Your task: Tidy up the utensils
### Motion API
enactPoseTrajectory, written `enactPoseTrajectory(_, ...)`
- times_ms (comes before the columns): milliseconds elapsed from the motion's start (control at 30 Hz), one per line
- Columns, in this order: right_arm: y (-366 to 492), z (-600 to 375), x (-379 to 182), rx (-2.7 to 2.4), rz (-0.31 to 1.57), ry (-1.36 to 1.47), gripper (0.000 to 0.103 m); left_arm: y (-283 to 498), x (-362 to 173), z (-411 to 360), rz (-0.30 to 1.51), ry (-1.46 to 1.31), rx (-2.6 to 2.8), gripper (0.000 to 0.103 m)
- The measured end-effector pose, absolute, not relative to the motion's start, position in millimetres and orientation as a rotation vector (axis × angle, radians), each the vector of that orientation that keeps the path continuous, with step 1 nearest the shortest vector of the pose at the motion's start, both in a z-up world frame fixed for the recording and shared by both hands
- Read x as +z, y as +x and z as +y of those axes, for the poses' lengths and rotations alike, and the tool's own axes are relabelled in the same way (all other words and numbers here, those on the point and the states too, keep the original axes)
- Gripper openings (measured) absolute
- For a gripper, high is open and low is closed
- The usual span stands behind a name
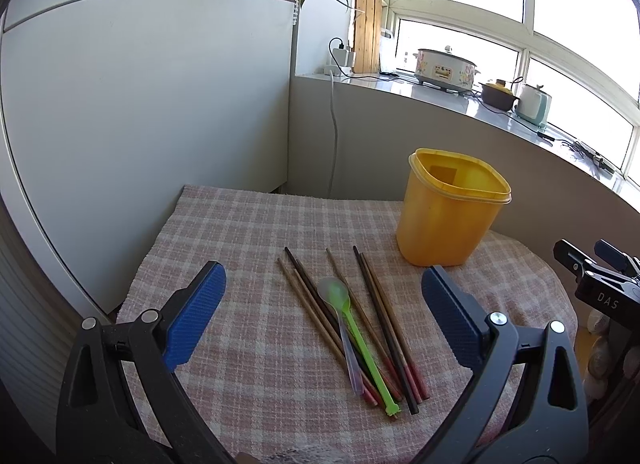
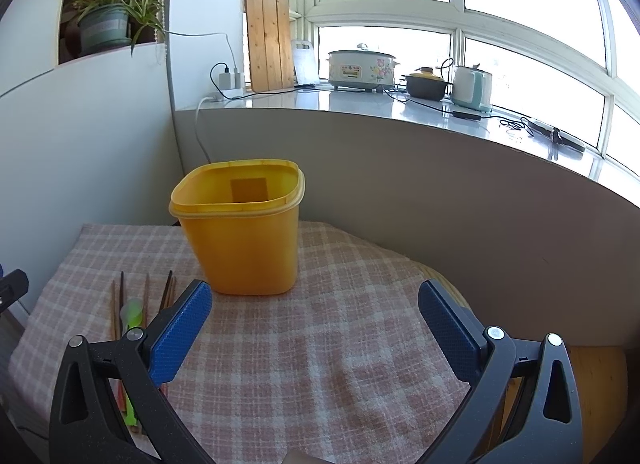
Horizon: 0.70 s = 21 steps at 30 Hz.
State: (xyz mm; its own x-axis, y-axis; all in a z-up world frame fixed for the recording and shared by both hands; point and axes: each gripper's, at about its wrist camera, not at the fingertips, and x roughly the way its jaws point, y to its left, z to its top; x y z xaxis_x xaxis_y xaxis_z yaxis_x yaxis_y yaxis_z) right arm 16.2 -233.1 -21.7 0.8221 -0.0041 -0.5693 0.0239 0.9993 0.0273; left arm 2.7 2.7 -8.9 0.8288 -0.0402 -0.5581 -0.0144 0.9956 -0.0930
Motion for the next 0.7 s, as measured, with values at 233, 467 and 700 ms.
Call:
enactPoseTrajectory(233,18,-233,-25,-0.008,0.617,0.037,0.102,7,-13,4,0.618,-0.086,-0.001,0.100)
enactPoseTrajectory(467,20,-230,-29,-0.004,0.625,0.024,0.102,17,-22,11,0.656,-0.078,-0.005,0.100)
enactPoseTrajectory(700,24,-223,-43,0.069,0.648,0.013,0.102,36,-58,21,0.770,-0.075,-0.073,0.097)
